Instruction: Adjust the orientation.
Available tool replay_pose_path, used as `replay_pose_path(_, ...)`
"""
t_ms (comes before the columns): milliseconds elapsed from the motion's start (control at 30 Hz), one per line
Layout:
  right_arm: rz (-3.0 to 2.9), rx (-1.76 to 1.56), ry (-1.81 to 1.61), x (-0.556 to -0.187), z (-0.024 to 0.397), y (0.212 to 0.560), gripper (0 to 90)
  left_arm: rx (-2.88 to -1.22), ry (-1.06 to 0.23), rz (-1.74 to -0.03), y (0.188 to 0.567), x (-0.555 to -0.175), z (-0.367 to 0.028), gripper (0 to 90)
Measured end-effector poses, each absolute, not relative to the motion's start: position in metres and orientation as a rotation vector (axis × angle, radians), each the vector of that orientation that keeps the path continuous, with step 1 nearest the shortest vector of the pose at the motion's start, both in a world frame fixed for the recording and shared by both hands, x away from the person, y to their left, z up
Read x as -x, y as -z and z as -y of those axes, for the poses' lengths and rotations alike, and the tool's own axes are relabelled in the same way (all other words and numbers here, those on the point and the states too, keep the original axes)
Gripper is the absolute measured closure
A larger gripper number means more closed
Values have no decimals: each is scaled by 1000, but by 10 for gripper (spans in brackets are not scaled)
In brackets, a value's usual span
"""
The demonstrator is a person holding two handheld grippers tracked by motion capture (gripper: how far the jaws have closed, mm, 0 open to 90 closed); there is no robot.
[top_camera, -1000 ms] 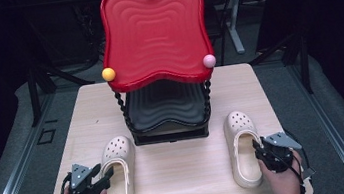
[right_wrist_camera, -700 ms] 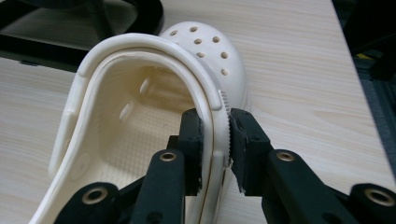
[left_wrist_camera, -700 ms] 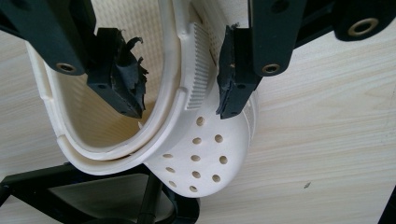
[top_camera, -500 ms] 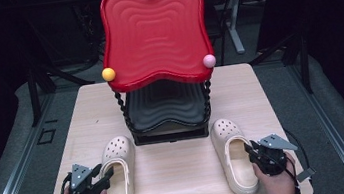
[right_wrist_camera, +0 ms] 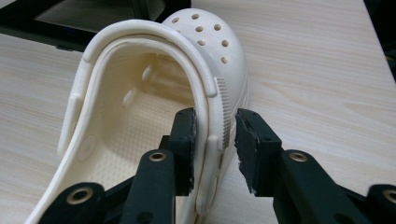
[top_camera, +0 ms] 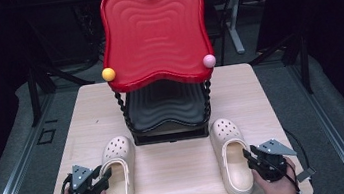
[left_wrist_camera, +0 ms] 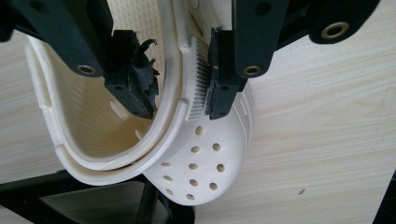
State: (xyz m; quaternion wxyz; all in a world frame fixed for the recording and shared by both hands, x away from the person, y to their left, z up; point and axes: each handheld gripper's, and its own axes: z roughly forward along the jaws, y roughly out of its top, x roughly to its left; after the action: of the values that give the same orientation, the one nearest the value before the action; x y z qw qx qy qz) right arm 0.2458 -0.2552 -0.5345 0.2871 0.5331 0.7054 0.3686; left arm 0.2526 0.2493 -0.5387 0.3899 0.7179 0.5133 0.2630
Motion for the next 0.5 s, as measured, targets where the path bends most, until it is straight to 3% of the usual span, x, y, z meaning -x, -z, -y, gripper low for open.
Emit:
replay_pose_path(267,-1881,-1311,-909,-252,245,536,660,-1831,-685,-1303,539,-254,-249,639)
replay_pose_path(500,-1874,-1288,-895,-254,241,534,727,-1826,-681,-1310,540,-255,-251,663)
